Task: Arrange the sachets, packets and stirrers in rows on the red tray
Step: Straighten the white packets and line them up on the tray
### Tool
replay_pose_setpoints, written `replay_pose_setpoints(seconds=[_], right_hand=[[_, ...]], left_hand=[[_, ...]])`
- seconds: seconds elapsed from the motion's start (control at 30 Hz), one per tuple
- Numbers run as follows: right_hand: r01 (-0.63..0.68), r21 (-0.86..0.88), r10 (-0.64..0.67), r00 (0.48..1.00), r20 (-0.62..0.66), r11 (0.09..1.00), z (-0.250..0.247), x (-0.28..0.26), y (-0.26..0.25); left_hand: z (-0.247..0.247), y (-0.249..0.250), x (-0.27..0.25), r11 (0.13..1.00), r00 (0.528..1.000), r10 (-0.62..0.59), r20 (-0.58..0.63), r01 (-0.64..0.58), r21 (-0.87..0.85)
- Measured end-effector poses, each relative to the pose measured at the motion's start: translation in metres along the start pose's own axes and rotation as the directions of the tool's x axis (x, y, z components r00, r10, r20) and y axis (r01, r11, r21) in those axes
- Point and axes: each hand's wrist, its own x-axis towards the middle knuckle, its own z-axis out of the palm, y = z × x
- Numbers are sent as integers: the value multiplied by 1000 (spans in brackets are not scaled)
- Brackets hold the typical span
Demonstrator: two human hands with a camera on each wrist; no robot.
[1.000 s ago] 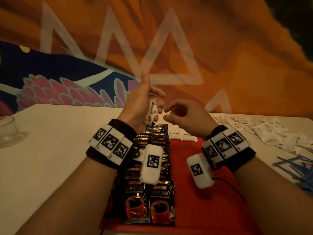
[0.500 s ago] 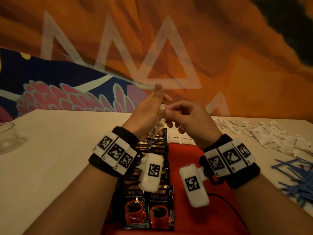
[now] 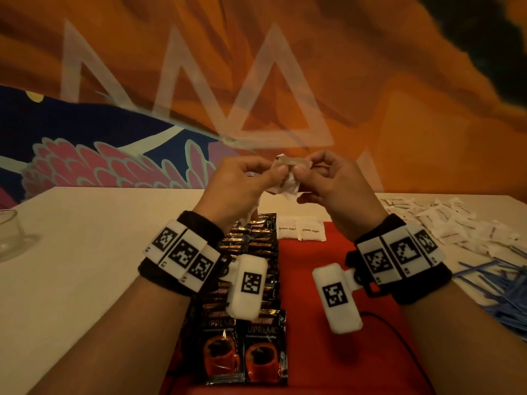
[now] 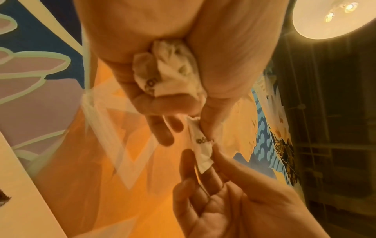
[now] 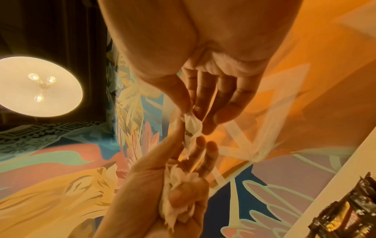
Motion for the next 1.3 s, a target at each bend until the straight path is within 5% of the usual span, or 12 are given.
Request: replay_pose_setpoints(seconds=[0.23,0.37,0.67,0.93,1.3], right_hand=[[34,-48,-34,999,1,998,5,-2,2],[-38,129,51,994,-100,991,-2,3,-1],[-100,204,101,995,8,974,3,5,2],[8,-38,-9,1000,-25,999,-6,4,8],[-53,-136,59,998,36,989,-13,10,18]], left_hand=[[4,-1,-2,967,994,-110,-18,102,-235],[3,2,-1,962,990,-137,26,139,-236],[4,2,-3,953,992,-123,-27,110,-281],[5,1,-1,945,989,-135,-66,108,-308],[-7,0,5,976,974,-114,-196,73,-205]])
